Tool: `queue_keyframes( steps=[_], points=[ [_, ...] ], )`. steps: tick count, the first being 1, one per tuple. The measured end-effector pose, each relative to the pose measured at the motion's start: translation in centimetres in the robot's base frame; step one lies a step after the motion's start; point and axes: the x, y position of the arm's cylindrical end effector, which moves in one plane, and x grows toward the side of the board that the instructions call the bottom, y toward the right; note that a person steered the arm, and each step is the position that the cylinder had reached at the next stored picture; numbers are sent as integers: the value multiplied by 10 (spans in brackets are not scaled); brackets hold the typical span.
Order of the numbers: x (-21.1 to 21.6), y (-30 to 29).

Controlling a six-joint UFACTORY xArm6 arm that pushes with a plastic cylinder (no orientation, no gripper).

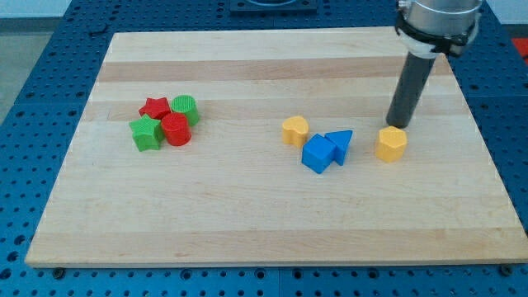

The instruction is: Push the yellow hexagon to the right side of the blue triangle

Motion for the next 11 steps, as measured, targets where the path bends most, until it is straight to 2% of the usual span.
queue_keyframes(
  steps=[4, 6, 9, 11],
  points=[
    [19, -37],
    [21, -7],
    [60, -1],
    [56, -39]
  ],
)
